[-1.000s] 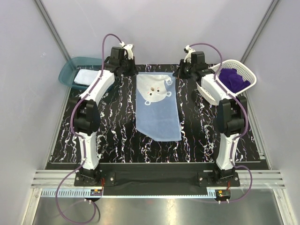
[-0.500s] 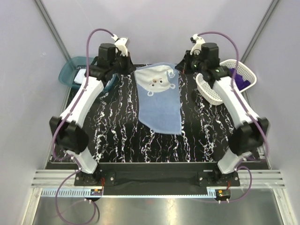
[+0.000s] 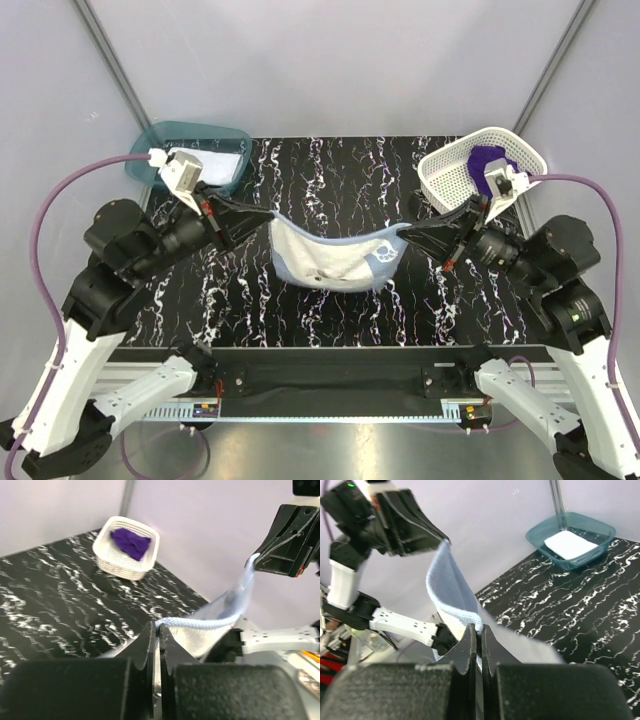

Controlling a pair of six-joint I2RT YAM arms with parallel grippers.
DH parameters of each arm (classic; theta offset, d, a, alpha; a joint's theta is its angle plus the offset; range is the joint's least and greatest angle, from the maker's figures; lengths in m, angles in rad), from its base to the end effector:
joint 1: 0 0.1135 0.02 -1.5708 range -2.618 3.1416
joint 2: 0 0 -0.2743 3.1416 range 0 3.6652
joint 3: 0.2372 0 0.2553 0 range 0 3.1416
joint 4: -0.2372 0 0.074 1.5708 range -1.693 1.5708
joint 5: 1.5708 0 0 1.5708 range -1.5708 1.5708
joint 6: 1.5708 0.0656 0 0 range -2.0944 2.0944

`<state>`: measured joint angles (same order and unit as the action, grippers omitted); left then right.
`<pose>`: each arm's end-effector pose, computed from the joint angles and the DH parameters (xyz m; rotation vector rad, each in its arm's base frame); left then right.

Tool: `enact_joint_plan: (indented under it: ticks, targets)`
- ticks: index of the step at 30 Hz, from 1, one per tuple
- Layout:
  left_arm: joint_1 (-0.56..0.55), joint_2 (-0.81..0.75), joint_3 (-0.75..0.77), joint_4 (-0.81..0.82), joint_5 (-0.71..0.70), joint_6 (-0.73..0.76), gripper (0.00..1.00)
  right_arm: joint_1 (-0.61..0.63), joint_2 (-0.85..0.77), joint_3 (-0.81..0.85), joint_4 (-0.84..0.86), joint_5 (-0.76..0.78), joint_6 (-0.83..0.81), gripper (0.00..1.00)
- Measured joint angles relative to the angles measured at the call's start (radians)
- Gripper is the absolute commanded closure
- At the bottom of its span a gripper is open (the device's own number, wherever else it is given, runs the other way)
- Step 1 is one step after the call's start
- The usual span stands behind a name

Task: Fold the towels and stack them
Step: Flatten out the crumpled towel, then fold the towel

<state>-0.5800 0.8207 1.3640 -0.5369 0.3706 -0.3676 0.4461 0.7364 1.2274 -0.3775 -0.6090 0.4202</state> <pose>0.1121 -0.1018 0.4947 0.4792 1.5903 -1.0217 0.1050 0.0918 0.4821 -0.5461 1.4889 1.1302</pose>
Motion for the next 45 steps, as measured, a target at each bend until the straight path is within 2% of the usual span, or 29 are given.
enact_joint_plan:
  ticks: [5,9,12,15,18,20,25,28,31,38,41,45]
  targets:
    - [-0.017,0.127,0.1,-0.104,-0.026,-0.032,1.0,0.001,-0.013,0.026,0.007,0.082,0.052,1.0]
    - [-0.017,0.263,0.181,-0.172,-0.135,-0.021,1.0,0.001,0.017,0.046,0.008,0.246,0.034,1.0]
    - [-0.001,0.367,0.224,-0.199,-0.239,-0.011,1.0,0.001,0.103,0.05,0.027,0.352,0.0,1.0]
    - [0.09,0.484,0.251,-0.177,-0.266,0.006,1.0,-0.002,0.285,0.071,0.066,0.451,-0.056,1.0]
    - [0.211,0.63,0.269,-0.109,-0.237,0.014,1.0,-0.028,0.517,0.107,0.129,0.478,-0.111,1.0]
    - [0.272,0.755,0.299,-0.056,-0.2,0.023,1.0,-0.064,0.676,0.136,0.164,0.457,-0.129,1.0]
    - [0.345,1.036,0.391,0.043,-0.09,0.053,1.0,-0.154,1.039,0.283,0.229,0.347,-0.137,1.0]
    - [0.363,1.169,0.45,0.072,-0.047,0.057,1.0,-0.202,1.203,0.401,0.233,0.28,-0.138,1.0]
    - [0.372,1.273,0.5,0.082,-0.026,0.068,1.0,-0.223,1.3,0.47,0.232,0.238,-0.14,1.0]
    - [0.373,1.305,0.503,0.066,-0.021,0.113,1.0,-0.224,1.302,0.419,0.225,0.178,-0.152,1.0]
    - [0.372,1.253,0.43,0.065,-0.019,0.117,1.0,-0.224,1.246,0.324,0.214,0.174,-0.154,1.0]
    - [0.356,1.117,0.258,0.097,-0.041,0.116,1.0,-0.219,1.143,0.192,0.184,0.159,-0.155,1.0]
